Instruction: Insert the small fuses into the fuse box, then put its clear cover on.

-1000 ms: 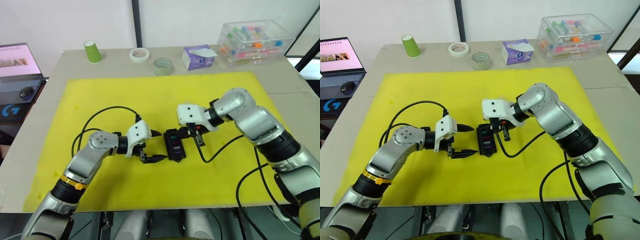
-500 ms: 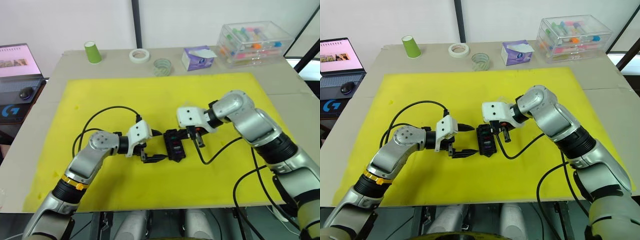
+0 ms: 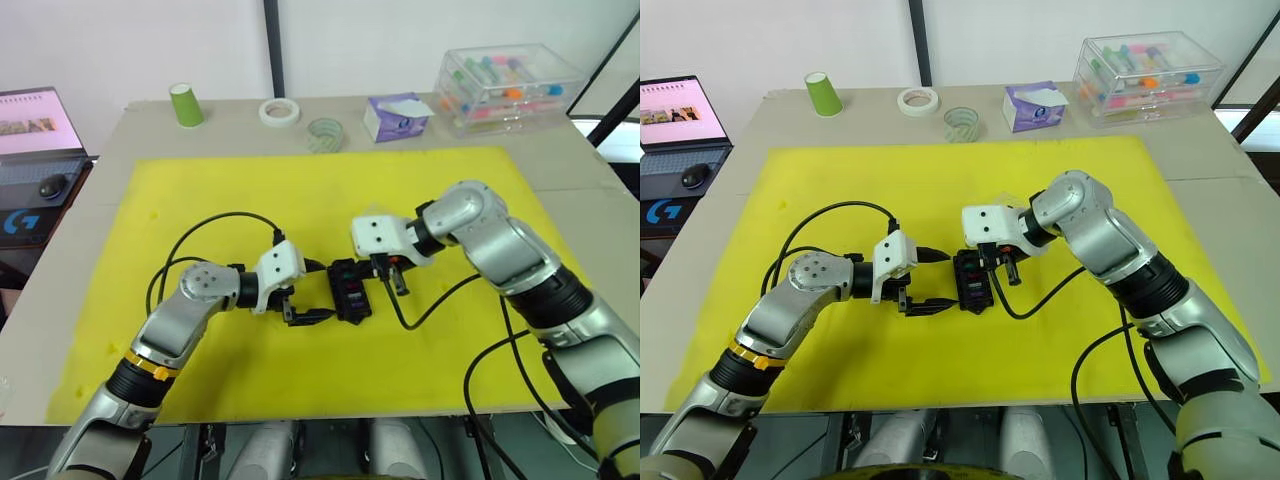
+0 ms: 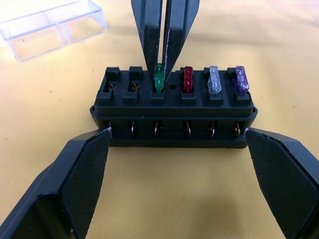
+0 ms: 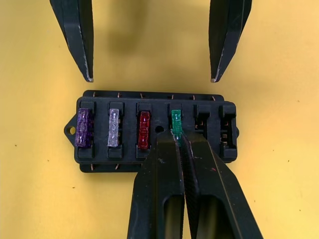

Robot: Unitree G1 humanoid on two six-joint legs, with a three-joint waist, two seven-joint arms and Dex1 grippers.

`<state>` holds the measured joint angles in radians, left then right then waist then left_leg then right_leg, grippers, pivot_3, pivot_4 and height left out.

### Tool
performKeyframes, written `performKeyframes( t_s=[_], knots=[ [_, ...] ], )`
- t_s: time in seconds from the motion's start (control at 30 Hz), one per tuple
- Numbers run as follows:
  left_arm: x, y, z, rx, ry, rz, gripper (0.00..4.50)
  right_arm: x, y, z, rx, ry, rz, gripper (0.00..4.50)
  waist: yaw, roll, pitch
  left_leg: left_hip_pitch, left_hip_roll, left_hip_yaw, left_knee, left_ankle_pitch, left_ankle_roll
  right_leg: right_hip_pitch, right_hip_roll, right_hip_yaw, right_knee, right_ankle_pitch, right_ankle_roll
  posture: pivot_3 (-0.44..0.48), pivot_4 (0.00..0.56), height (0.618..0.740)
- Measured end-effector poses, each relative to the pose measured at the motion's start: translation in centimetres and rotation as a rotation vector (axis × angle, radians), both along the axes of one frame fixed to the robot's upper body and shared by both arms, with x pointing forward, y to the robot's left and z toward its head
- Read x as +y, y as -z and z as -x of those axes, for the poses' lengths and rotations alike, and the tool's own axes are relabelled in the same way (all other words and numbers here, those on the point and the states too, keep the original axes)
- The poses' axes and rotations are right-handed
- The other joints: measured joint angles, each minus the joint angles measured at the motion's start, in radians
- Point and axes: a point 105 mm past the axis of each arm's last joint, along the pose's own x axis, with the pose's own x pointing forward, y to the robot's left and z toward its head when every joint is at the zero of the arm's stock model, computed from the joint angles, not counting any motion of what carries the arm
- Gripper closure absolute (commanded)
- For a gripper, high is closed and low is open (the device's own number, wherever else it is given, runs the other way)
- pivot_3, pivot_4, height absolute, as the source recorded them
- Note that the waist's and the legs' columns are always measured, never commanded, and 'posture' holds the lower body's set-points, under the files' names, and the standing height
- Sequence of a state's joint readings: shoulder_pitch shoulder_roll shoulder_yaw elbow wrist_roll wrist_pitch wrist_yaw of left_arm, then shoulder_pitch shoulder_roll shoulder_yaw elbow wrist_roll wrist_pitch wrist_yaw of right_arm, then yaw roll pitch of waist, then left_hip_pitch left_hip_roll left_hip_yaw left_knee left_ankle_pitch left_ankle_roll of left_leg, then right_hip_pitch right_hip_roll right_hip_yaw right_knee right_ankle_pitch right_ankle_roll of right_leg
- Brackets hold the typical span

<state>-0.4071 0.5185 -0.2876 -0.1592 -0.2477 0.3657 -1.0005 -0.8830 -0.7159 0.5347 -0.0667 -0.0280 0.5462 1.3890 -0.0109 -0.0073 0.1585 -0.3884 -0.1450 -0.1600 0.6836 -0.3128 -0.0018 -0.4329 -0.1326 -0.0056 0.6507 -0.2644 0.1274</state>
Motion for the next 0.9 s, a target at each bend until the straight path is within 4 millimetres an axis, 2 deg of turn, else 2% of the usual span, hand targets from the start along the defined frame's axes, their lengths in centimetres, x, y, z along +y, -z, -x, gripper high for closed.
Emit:
performKeyframes(
  t_s=[0.23,0.33,0.43,0.8,0.9],
  knots=[
    [0.0,0.0,0.0,-0.003,-0.001,-0.003,0.03,0.0,0.0,0.1,0.002,0.000,0.001,4.50,0.001,0.000,0.000,0.002,0.000,0.000,0.000,0.000,0.000,0.002,0.000,0.000,0.000,0.000,0.000,0.000,0.150,0.740],
    [0.0,0.0,0.0,-0.005,-0.002,-0.005,0.00,0.1,-0.1,0.1,0.005,0.005,-0.006,3.77,0.001,0.000,0.000,0.002,0.000,0.000,0.000,0.000,0.000,0.002,0.000,0.000,0.000,0.000,0.000,0.000,0.150,0.740],
    [0.0,0.0,0.0,-0.006,-0.001,-0.005,0.00,0.4,-0.2,0.1,0.010,0.015,-0.022,2.79,0.002,0.000,0.000,0.002,0.000,0.000,0.000,0.000,0.000,0.002,0.000,0.000,0.000,0.000,0.000,0.000,0.150,0.740],
    [-0.1,0.0,-0.1,-0.014,-0.002,-0.009,0.00,0.4,-0.7,0.2,0.058,0.036,-0.052,2.79,0.001,0.000,0.000,0.001,0.000,0.000,0.000,0.000,0.000,0.001,0.000,0.000,-0.001,0.000,0.000,0.000,0.150,0.740],
    [-0.1,0.0,-0.1,-0.014,-0.001,-0.006,0.00,0.6,-1.6,0.2,0.054,0.030,-0.071,2.79,0.000,0.000,0.000,0.000,0.000,0.000,0.000,0.000,0.000,0.000,0.000,0.000,0.000,0.000,0.000,0.000,0.150,0.740]
  ],
)
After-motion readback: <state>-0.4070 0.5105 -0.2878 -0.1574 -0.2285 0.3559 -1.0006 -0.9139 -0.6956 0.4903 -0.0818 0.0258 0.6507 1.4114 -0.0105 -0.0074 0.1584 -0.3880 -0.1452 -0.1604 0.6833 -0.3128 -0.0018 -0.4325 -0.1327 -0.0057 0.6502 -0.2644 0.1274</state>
